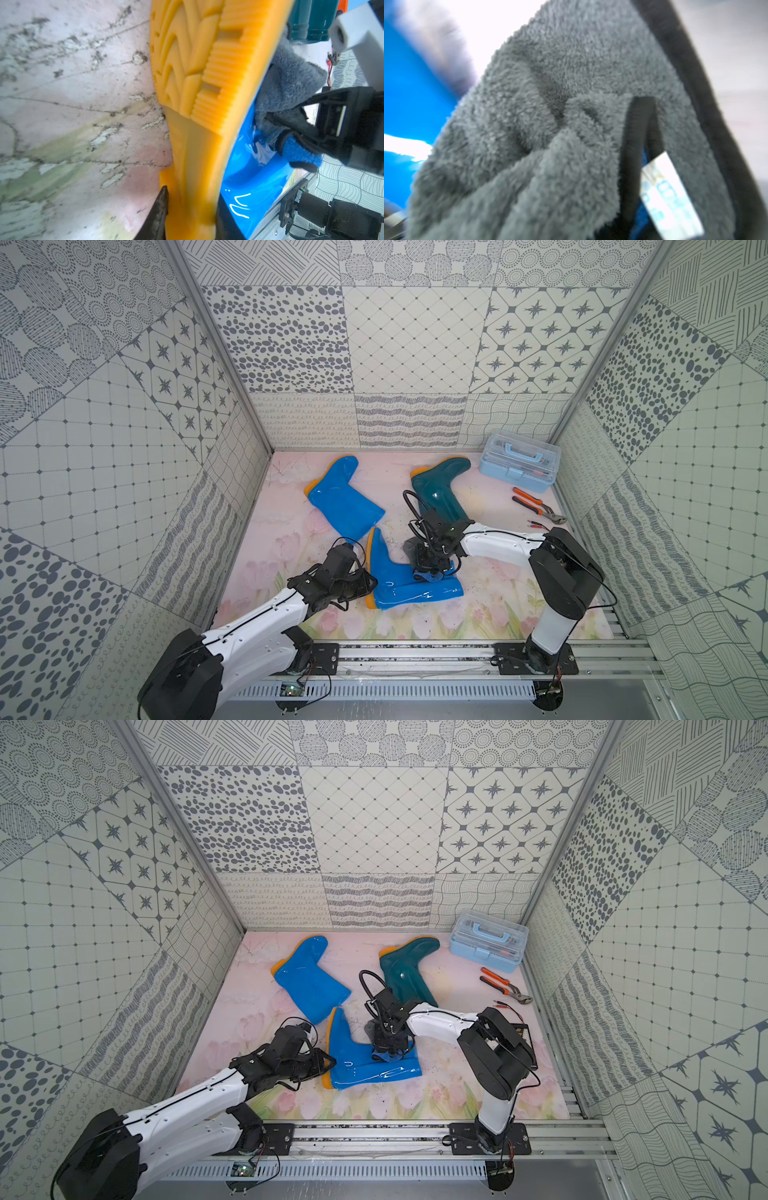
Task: Wipe the rubber boots with a cloth
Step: Wipe the dirt off the rubber boot.
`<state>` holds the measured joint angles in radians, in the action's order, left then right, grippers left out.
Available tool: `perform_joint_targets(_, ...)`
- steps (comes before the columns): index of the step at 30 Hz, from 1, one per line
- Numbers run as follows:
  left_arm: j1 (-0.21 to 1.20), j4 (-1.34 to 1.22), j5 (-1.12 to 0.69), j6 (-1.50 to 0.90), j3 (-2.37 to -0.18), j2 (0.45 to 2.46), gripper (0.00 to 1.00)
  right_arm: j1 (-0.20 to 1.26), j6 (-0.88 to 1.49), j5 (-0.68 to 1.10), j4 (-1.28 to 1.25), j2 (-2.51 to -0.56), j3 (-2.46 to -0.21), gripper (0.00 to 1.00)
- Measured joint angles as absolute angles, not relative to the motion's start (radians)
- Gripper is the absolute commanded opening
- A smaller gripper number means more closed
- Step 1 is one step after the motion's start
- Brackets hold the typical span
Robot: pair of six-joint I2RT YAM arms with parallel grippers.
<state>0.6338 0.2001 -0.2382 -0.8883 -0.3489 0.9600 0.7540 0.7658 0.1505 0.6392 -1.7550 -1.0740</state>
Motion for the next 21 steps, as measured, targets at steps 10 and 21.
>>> perform_joint_targets(10,0.634,0.05,-0.252,-0.871,-0.257,0.93,0.0,0.768,0.783,-0.019,0.743,-1.514,-1.041,0.0)
perform_joint_targets(21,0.657,0.142,-0.117,-0.779,-0.208,0.688,0.0,0.933,0.853,-0.088,0.63,-1.556,-1.088,0.0)
